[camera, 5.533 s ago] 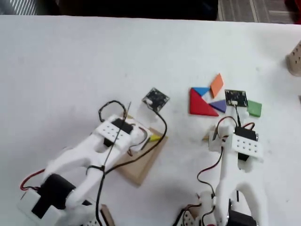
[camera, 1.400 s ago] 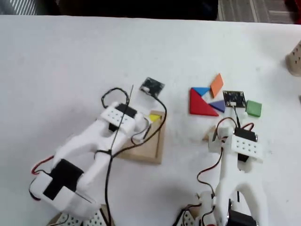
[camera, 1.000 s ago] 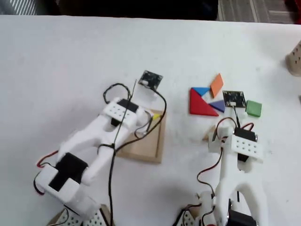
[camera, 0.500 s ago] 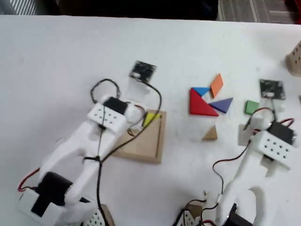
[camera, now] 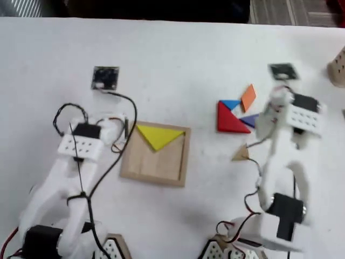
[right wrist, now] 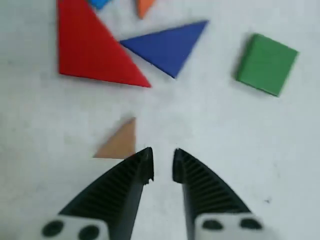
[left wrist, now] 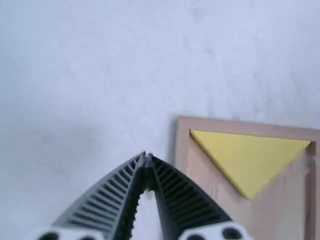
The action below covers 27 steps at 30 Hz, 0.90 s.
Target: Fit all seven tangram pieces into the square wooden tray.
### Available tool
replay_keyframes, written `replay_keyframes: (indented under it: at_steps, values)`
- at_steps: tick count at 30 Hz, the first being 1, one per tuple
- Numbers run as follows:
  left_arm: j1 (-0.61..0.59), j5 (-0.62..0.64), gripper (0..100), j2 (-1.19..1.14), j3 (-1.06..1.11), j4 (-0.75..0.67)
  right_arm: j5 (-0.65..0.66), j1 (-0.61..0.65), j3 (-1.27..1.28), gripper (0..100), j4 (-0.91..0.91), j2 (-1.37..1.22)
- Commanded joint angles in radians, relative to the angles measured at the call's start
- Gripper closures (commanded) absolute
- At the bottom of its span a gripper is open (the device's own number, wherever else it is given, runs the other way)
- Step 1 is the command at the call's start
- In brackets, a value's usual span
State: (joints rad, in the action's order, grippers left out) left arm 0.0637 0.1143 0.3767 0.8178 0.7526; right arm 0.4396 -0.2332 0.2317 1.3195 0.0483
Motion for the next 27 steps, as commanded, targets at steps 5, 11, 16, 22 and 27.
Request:
replay_keyframes:
  at_steps: [5, 11, 16, 22, 27]
  values:
    - [-0.051, 0.005, 84, 0.056, 0.028, -0.106, 0.025, 0.257, -0.101, 76.0, -0.031, -0.096]
    - [-0.044, 0.005, 79, 0.056, 0.072, -0.164, 0.209, 0.289, -0.146, 73.3, -0.077, -0.277]
    - [-0.044, 0.005, 79, 0.056, 0.074, -0.172, 0.282, 0.272, -0.287, 70.1, -0.047, -0.441]
    - [-0.042, 0.005, 79, 0.056, 0.074, -0.172, 0.31, 0.28, -0.463, 68.2, 0.028, -0.585]
    - [-0.042, 0.005, 79, 0.056, 0.074, -0.172, 0.31, 0.271, -0.545, 68.2, 0.036, -0.697]
